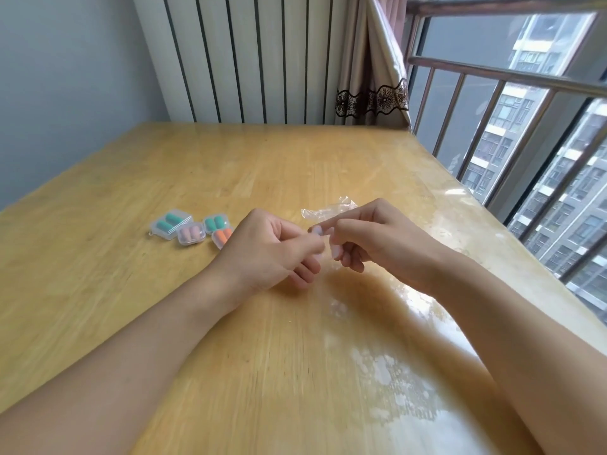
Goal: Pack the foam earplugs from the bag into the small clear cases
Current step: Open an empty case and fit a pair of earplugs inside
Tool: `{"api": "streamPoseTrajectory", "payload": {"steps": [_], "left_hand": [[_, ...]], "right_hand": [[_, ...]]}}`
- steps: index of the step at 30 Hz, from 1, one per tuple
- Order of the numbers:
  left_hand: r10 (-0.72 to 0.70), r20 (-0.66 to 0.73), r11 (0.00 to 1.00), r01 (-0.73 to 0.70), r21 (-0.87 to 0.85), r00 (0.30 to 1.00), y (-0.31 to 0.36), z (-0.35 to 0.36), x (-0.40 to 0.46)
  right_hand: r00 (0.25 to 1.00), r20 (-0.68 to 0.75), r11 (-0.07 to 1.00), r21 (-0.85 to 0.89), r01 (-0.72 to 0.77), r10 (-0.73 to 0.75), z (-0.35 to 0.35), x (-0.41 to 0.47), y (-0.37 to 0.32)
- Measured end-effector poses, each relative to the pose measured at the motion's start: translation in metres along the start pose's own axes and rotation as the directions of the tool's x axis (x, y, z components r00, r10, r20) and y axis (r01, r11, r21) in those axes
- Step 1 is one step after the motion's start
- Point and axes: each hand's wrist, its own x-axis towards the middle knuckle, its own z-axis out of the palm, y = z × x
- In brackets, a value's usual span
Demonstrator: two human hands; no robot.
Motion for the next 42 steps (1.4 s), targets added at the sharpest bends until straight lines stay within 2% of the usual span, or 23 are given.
{"api": "streamPoseTrajectory", "payload": {"steps": [3,6,8,10,12,13,15,16,20,24,26,28,33,36,38,42], "left_hand": [[-0.059,-0.024,0.992,0.056,-0.113,0.998,0.003,-0.006,0.003],[-0.046,-0.006,0.987,0.044,-0.154,0.999,0.004,-0.012,0.007],[0.013,-0.065,0.999,-0.016,-0.049,0.998,-0.001,-0.013,0.011],[0.104,-0.130,0.985,-0.084,0.149,0.986,-0.007,-0.012,0.013],[0.206,-0.155,0.924,-0.140,0.355,0.966,-0.013,-0.010,0.014],[0.244,-0.159,0.885,-0.153,0.439,0.957,-0.015,-0.008,0.013],[0.286,-0.159,0.834,-0.164,0.528,0.945,-0.018,-0.005,0.012],[0.293,-0.157,0.828,-0.168,0.535,0.943,-0.018,-0.003,0.011],[0.278,-0.192,0.845,-0.145,0.515,0.941,-0.015,0.001,0.011],[0.341,-0.262,0.877,-0.205,0.435,0.903,-0.013,0.001,0.022],[0.331,-0.208,0.876,-0.218,0.431,0.920,-0.014,0.004,0.035],[0.264,-0.181,0.900,-0.174,0.400,0.947,-0.012,0.009,0.046],[0.135,-0.203,0.916,-0.044,0.399,0.970,0.003,0.013,0.073],[-0.006,-0.200,0.985,0.040,0.168,0.980,0.009,0.009,0.085],[-0.074,-0.179,0.997,0.077,0.012,0.981,0.012,0.006,0.083],[-0.139,-0.121,0.989,0.132,-0.066,0.983,0.010,-0.002,0.068]], "right_hand": [[1.000,0.005,0.996,0.083,-0.013,0.012,-0.009,0.004,0.007],[0.998,0.053,0.994,0.105,-0.030,0.024,-0.021,0.008,0.009],[0.993,0.107,0.998,0.031,-0.056,0.053,-0.026,0.007,0.010],[0.987,0.130,0.991,-0.104,-0.079,0.092,-0.028,0.005,0.011],[1.000,-0.016,0.941,-0.338,-0.021,0.016,-0.031,0.004,0.009],[0.986,-0.139,0.880,-0.474,0.020,-0.097,-0.033,0.004,0.009],[0.895,-0.318,0.744,-0.668,0.023,-0.313,-0.040,0.005,0.010],[0.873,-0.336,0.703,-0.711,0.011,-0.354,-0.042,0.004,0.009],[0.926,-0.226,0.624,-0.782,0.013,-0.303,-0.034,0.006,0.019],[0.935,-0.279,0.576,-0.810,-0.108,-0.217,-0.028,0.015,0.031],[0.927,-0.320,0.606,-0.783,-0.141,-0.197,-0.028,0.019,0.034],[0.923,-0.332,0.638,-0.757,-0.138,-0.194,-0.026,0.020,0.037],[0.884,-0.384,0.793,-0.608,-0.025,-0.267,-0.020,0.019,0.035],[0.870,-0.365,0.826,-0.557,0.082,-0.332,-0.014,0.018,0.033],[0.866,-0.357,0.842,-0.526,0.123,-0.350,-0.010,0.019,0.031],[0.891,-0.326,0.844,-0.526,0.107,-0.316,-0.005,0.022,0.032]]}}
